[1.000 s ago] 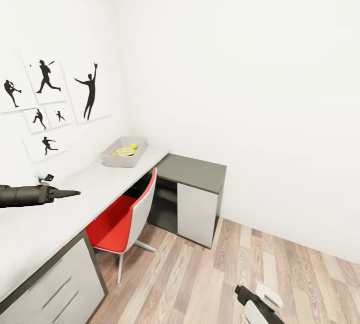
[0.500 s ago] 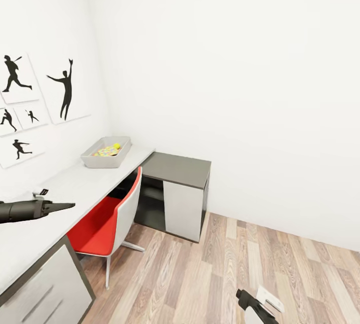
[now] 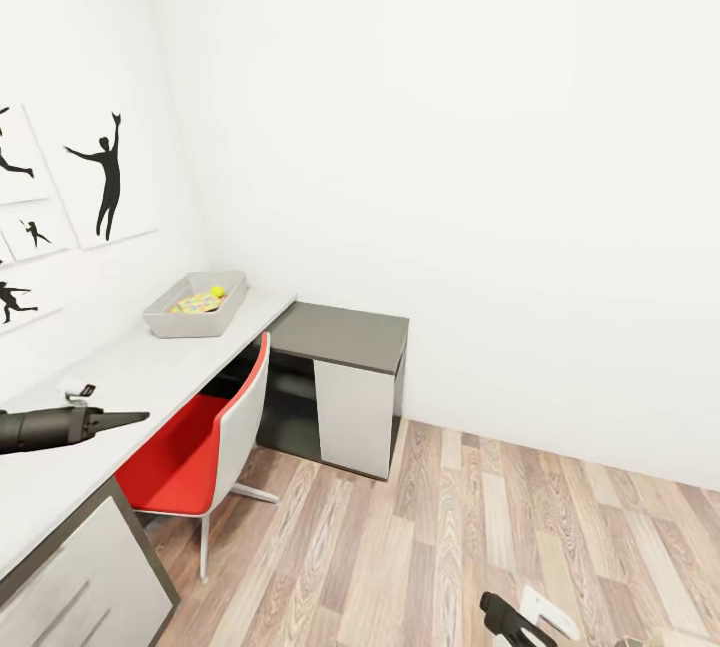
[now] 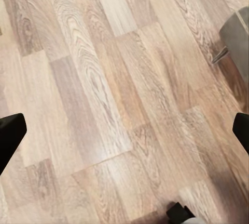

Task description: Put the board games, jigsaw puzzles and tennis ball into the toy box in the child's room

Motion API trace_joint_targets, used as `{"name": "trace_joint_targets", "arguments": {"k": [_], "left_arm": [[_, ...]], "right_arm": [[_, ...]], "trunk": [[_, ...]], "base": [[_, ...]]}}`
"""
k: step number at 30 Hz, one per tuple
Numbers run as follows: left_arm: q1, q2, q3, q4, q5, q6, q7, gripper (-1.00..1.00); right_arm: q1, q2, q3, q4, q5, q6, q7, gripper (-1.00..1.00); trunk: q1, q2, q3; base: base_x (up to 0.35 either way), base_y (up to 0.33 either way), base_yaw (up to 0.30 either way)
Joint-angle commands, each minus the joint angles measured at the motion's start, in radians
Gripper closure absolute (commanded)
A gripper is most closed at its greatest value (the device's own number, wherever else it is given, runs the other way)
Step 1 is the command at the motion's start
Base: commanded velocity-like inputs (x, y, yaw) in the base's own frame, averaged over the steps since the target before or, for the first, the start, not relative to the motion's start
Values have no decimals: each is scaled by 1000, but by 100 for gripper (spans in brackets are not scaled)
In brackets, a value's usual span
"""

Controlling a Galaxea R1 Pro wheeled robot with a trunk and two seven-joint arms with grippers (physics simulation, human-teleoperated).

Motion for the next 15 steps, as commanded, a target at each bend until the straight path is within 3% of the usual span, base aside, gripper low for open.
{"name": "trace_joint_targets", "arguments": {"k": [1, 7, 15], "left_arm": [[-1, -1, -8, 1, 6, 8, -3, -100], [-1, -11, -8, 20, 4, 0, -3, -100], [-1, -22, -8, 23, 4, -8, -3, -100]], "right_arm": [[-1, 0, 7, 2, -10, -8, -5, -100], [-1, 2, 5, 6, -12, -10, -5, -100], [-1, 5, 5, 6, -11, -9, -5, -100]], "trunk": [[1, -2, -2], [1, -2, -2], [1, -2, -2]], "base": [[0, 0, -3], [0, 0, -44], [0, 0, -252]]}}
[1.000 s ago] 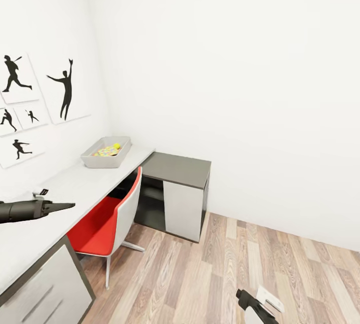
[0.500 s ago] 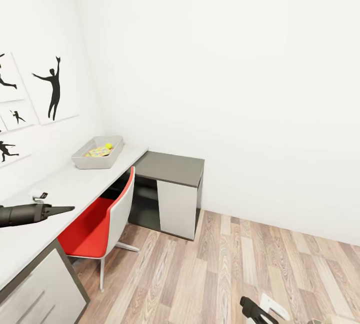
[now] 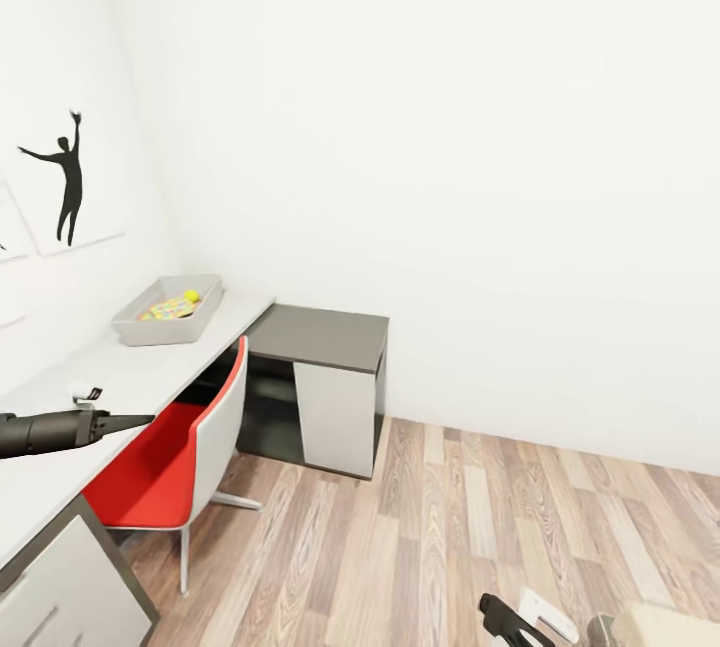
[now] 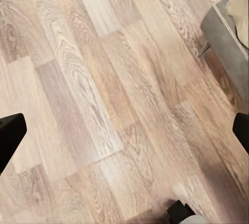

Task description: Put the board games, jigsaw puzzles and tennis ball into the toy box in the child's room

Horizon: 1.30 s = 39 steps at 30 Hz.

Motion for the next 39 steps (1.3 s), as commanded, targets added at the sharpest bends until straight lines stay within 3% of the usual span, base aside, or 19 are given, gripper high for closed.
{"name": "trace_joint_targets", "arguments": {"k": [1, 13, 22, 28, 33, 39], "left_arm": [[-1, 1, -7, 0, 7, 10, -3, -100], [-1, -3, -8, 0, 5, 11, -3, -100], [-1, -32, -7, 27, 4, -17, -3, -100], [-1, -70, -8, 35, -6, -22, -3, -100], [-1, -108, -9, 35, -49, -22, 90, -100], [2, -186, -9, 36, -69, -23, 217, -100]], "right_arm": [[-1, 0, 8, 0, -10, -6, -5, -100], [-1, 2, 9, 0, -10, -6, -4, -100], [-1, 15, 26, 0, -7, -8, 2, -100], [-1, 24, 102, 0, -7, -9, 6, -100], [-1, 27, 114, 0, -7, -9, 7, -100], [-1, 32, 117, 0, -7, -9, 8, -100]], "trunk": [[1, -2, -2], [1, -2, -2], [1, -2, -2], [1, -2, -2], [1, -2, -2], [1, -2, -2]], "base": [[0, 0, -279], [0, 0, -279], [0, 0, -63], [0, 0, -3], [0, 0, 0], [0, 0, 0]]}}
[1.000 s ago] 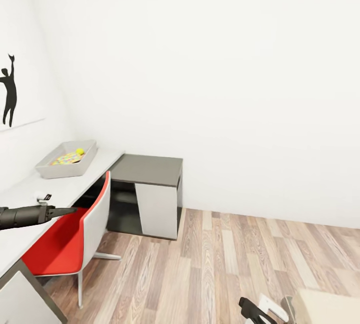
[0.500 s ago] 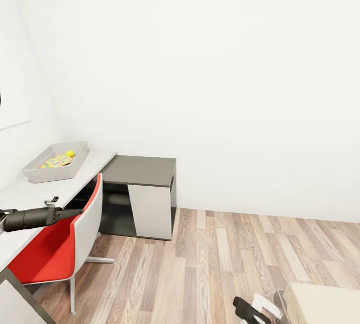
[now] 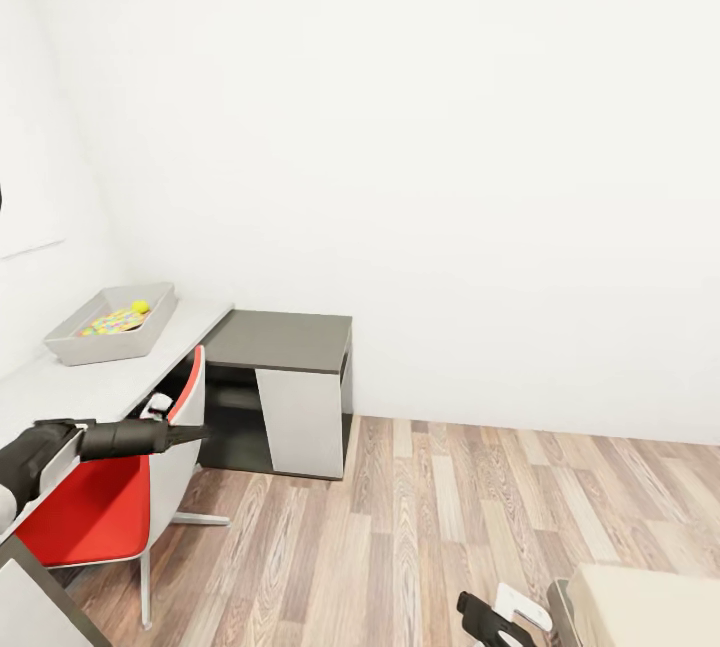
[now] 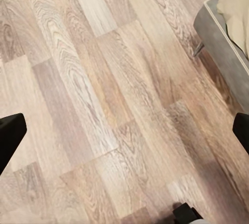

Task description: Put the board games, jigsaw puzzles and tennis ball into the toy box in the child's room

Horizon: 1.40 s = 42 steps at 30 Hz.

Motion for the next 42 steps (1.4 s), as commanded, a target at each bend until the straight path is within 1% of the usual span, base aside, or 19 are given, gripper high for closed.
{"name": "trace_joint_targets", "arguments": {"k": [1, 4, 7, 9, 10, 12, 13, 15, 16, 18, 19, 21, 25, 26, 29, 30, 32, 37, 42], "left_arm": [[6, -16, -7, 0, 7, 10, 26, -100], [26, -80, -7, -1, -23, 10, 154, -100], [40, -158, -7, 2, -92, 7, 327, -100], [64, -212, -7, 10, -132, -20, 438, -100], [70, -224, -7, 12, -139, -31, 466, -100], [87, -266, -7, 22, -153, -72, 579, -100], [89, -274, -7, 28, -155, -80, 609, -100], [97, -305, -7, 63, -162, -105, 737, -100], [99, -313, -7, 74, -163, -113, 769, -100], [108, -349, -7, 122, -165, -166, 895, -100], [111, -359, -7, 136, -165, -183, 925, -100], [133, -397, -7, 198, -166, -251, 1039, -100], [183, -427, -7, 270, -167, -330, 1182, -100], [209, -430, -8, 282, -167, -348, 1219, -100], [285, -428, -9, 296, -168, -384, 1280, -100], [301, -427, -9, 298, -168, -391, 1287, -100], [371, -425, -9, 301, -168, -424, 1303, -100], [521, -423, -10, 304, -168, -490, 1315, -100], [601, -416, -11, 305, -166, -503, 1316, -100]], "right_arm": [[-1, 0, 8, 0, -11, -6, -5, -100], [-1, 0, 9, 0, -11, -6, -5, -100], [-1, -1, 9, 0, -11, -6, -6, -100], [-1, -2, 10, 0, -11, -6, -5, -100], [-1, -2, 10, 0, -11, -6, -5, -100], [-1, -3, 10, 0, -11, -6, -5, -100], [-1, -3, 10, 0, -11, -6, -5, -100], [-1, -3, 10, 0, -11, -6, -6, -100], [-1, -3, 10, 0, -11, -6, -6, -100], [-1, -3, 10, 0, -11, -6, -6, -100], [-1, -3, 10, 0, -11, -6, -6, -100], [-1, -2, 10, 0, -11, -6, -6, -100], [-1, 0, 11, 0, -11, -6, -5, -100], [-1, 0, 11, 0, -11, -6, -6, -100], [-1, 4, 11, 3, -12, -4, -6, -100], [-1, 7, 11, 6, -13, -3, -6, -100], [-1, 18, 12, 31, -13, 0, -6, -100], [-1, 49, 11, 142, -16, -3, -6, -100], [0, 73, 11, 235, -16, -4, -6, -100]], "trunk": [[1, -2, -2], [1, -2, -2], [1, -2, -2], [1, -2, -2], [1, -2, -2], [1, -2, -2], [1, -2, -2], [1, -2, -2], [1, -2, -2], [1, -2, -2], [1, -2, -2], [1, -2, -2], [1, -2, -2], [1, -2, -2], [1, -2, -2], [1, -2, -2], [1, -2, -2], [1, -2, -2], [1, -2, -4]], "base": [[0, 0, 0], [0, 0, 0], [0, 0, 0], [0, 0, 0], [0, 0, 0], [0, 0, 0], [0, 0, 0], [0, 0, 0], [0, 0, 0], [0, 0, 0], [0, 0, 0], [0, 0, 0], [0, 0, 0], [0, 0, 0], [0, 0, 0], [0, 0, 0], [0, 0, 0], [0, 0, 0], [0, 0, 0]]}}
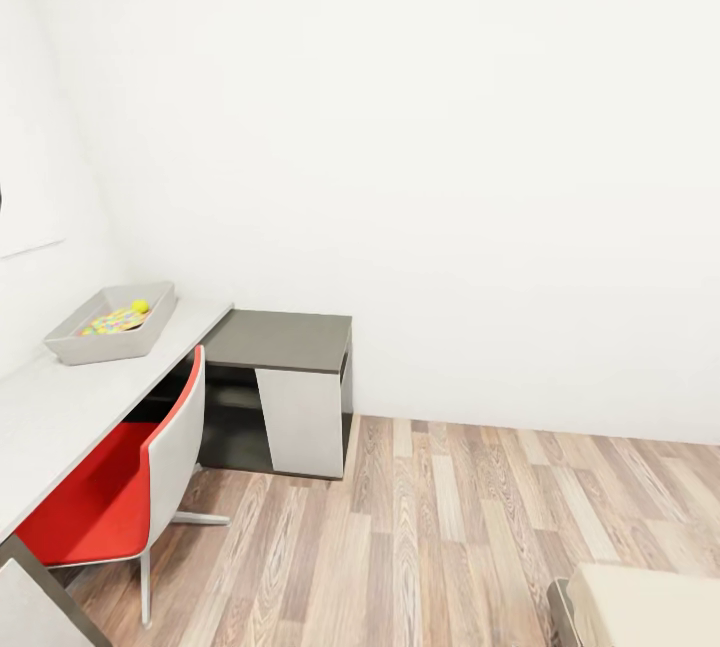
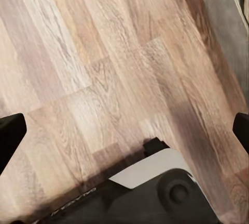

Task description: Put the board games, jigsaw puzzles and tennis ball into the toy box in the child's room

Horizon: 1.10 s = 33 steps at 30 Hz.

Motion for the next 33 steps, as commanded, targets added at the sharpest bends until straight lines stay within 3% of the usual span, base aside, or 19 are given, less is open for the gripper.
{"name": "trace_joint_targets", "arguments": {"k": [1, 8, 17, 24, 33], "left_arm": [[12, 2, -8, 1, 11, -4, -3, -100], [78, 3, -7, 1, 12, -5, -3, -100], [96, -3, -5, 16, 16, -6, -2, -100], [100, -6, -4, 22, 20, -7, 0, -100], [101, -7, -3, 22, 21, -7, 0, -100]], "right_arm": [[-1, 3, 8, 20, -10, -4, -3, -100], [15, 12, 7, 79, -10, 0, -2, -100], [45, 3, 7, 85, -7, 4, -2, -100], [75, 0, 7, 90, 85, -3, -1, -100], [85, -1, 7, 90, 101, -6, -1, -100]], "trunk": [[1, -2, -3], [1, -2, -14], [1, -2, -28], [1, -2, -40], [1, -2, -55]], "base": [[0, 0, 0], [0, 0, 0], [0, 0, 0], [0, 0, 0], [0, 0, 0]]}}
